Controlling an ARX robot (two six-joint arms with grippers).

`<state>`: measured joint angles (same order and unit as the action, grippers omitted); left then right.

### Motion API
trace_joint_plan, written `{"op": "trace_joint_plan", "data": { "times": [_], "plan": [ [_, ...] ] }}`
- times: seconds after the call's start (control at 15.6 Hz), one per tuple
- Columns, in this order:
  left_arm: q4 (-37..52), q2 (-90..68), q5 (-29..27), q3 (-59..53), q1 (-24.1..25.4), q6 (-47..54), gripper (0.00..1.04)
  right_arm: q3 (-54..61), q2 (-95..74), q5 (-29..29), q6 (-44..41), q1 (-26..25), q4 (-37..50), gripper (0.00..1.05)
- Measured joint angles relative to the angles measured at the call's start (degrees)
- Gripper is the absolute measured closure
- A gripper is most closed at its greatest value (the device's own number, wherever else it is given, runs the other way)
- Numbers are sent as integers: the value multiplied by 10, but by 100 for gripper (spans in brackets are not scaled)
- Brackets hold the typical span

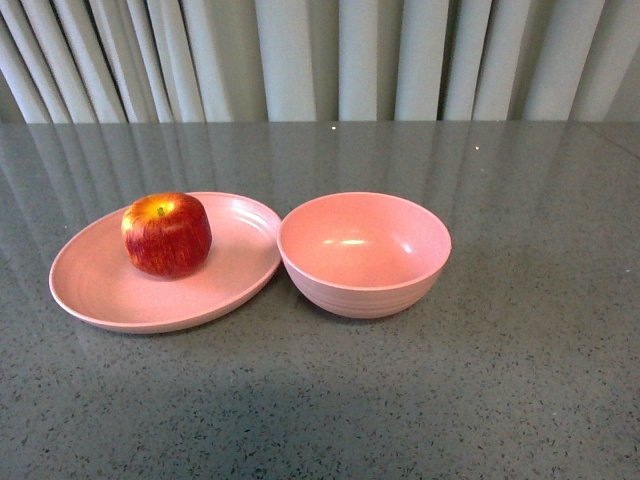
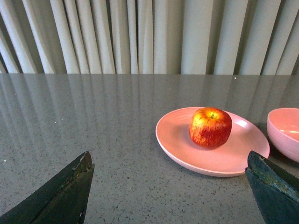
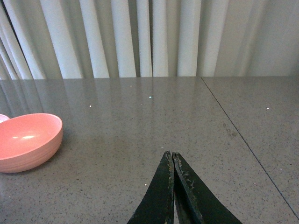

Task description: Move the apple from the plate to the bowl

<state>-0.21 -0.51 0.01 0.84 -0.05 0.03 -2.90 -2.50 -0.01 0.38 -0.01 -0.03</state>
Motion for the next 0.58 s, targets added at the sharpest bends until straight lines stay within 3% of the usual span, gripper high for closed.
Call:
{"op": "trace_joint_plan", "data": {
  "times": [0.58],
  "plan": [
    [0, 0, 0, 0, 0, 0, 7, 21, 23, 0, 0, 0, -2, 101]
  ]
}}
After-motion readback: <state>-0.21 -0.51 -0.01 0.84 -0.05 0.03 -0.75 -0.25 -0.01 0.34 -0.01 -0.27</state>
